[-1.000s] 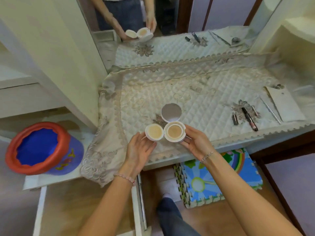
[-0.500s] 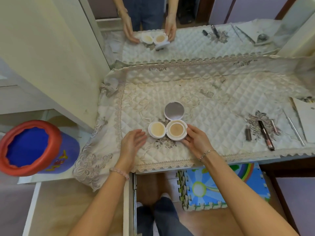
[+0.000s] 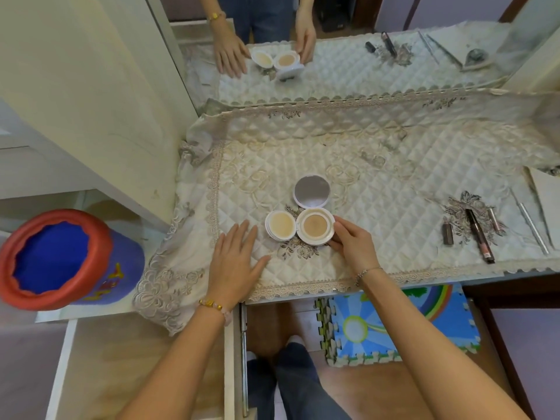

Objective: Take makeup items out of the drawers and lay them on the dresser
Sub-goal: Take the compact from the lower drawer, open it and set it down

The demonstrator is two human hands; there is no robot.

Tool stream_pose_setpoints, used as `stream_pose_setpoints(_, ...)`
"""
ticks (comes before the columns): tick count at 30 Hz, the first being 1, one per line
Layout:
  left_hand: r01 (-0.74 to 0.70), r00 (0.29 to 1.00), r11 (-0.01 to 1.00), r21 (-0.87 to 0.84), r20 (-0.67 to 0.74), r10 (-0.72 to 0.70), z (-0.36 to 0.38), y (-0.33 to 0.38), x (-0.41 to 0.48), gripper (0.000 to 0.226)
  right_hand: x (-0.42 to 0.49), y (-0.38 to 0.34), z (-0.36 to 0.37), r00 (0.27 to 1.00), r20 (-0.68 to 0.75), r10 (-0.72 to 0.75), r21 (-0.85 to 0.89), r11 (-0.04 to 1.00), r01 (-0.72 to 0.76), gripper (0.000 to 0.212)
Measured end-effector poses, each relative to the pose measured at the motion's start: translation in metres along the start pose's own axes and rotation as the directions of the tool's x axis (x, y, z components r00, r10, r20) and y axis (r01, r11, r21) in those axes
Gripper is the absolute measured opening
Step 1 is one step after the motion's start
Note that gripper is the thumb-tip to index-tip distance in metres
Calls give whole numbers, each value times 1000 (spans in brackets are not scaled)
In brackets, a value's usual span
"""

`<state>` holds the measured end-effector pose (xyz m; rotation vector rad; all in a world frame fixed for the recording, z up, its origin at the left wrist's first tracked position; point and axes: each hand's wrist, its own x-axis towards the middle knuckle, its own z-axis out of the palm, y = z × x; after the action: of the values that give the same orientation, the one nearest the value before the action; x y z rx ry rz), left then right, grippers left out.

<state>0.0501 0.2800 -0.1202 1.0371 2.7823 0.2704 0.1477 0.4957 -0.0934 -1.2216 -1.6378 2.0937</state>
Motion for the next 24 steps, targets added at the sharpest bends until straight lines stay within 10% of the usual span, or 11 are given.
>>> stream_pose_setpoints(14,-24,998,998,49,66,21,-9,-2,0,80,-9,-7,-12,994,-58,-88,-344,937,63,29)
stream_pose_setpoints(24,-56,993,993,101,-94,66,-78,-11,-19,66,-51,-54,-23,846,105,-522,-736,532,420,43)
